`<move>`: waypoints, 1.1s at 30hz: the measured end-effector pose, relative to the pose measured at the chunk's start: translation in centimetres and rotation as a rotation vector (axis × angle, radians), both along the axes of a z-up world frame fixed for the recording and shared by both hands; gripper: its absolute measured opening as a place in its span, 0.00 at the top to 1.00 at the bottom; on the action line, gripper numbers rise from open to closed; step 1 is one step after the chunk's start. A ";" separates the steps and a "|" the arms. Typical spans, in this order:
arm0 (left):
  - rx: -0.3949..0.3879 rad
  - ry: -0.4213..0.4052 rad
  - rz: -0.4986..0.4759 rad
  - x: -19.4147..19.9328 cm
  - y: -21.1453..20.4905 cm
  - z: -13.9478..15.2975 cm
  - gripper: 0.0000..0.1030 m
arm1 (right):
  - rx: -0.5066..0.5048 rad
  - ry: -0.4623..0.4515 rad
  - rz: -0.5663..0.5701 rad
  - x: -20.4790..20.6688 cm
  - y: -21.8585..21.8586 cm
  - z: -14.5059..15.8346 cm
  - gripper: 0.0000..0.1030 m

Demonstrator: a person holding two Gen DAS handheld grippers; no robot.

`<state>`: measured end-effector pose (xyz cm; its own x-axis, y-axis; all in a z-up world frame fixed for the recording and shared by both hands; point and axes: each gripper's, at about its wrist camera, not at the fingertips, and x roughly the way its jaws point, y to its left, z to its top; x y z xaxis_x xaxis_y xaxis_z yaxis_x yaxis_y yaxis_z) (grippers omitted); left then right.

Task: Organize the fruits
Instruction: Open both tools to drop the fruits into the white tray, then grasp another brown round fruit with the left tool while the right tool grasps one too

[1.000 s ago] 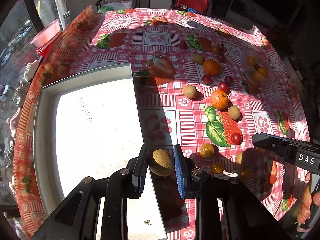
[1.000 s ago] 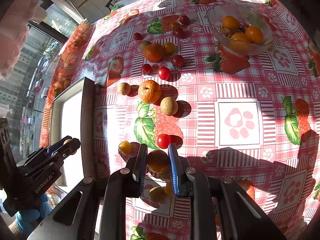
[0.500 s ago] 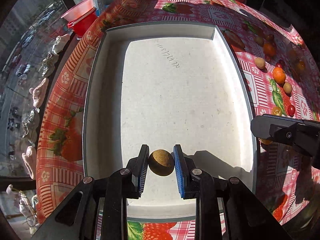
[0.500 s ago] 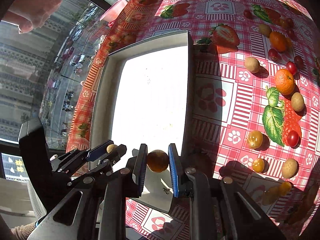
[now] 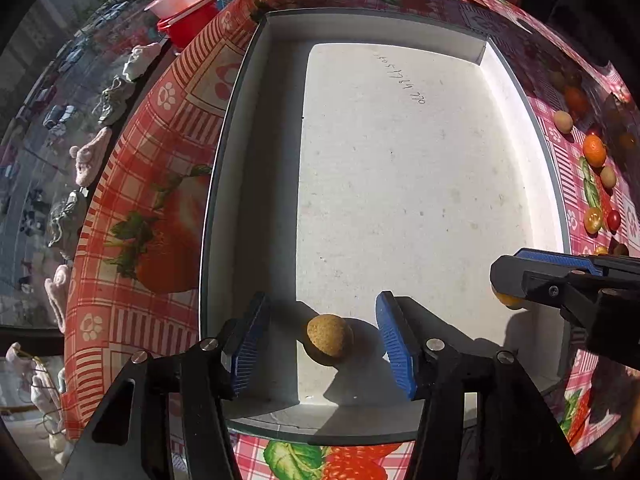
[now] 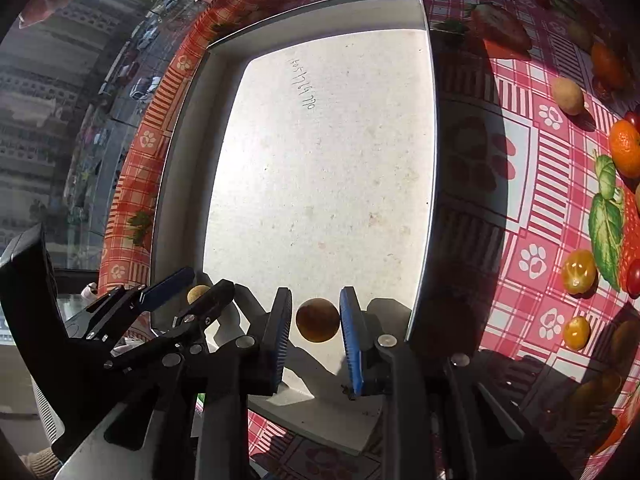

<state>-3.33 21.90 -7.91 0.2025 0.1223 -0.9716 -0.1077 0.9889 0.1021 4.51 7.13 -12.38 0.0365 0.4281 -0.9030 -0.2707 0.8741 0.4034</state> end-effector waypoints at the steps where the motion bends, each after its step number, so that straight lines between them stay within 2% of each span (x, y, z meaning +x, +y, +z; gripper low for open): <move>1: 0.018 -0.021 0.005 -0.1 -0.1 0.3 0.15 | 0.004 0.003 -0.006 0.1 0.0 -0.1 0.59; 8: 0.030 -0.013 -0.017 0.4 -0.8 1.0 0.15 | 0.074 -0.019 -0.013 0.4 -0.2 1.6 0.22; 12: 0.046 -0.041 -0.044 0.6 -2.1 2.5 0.15 | 0.083 -0.076 -0.036 0.7 -1.3 3.9 0.22; 16: 0.046 -0.080 -0.085 0.9 -4.7 4.5 0.15 | 0.021 -0.120 -0.098 1.0 -4.6 4.9 0.21; 23: 0.022 -0.118 -0.216 3.0 -10.1 6.0 0.15 | -0.124 -0.137 -0.261 1.7 -12.8 4.6 0.21; 28: -0.024 -0.161 -0.295 5.9 -12.9 6.2 0.15 | -0.206 -0.127 -0.358 2.0 -18.4 4.1 0.21; 33: -0.038 -0.185 -0.351 8.9 -16.2 6.2 0.15 | -0.238 -0.124 -0.388 2.3 -20.7 3.5 0.21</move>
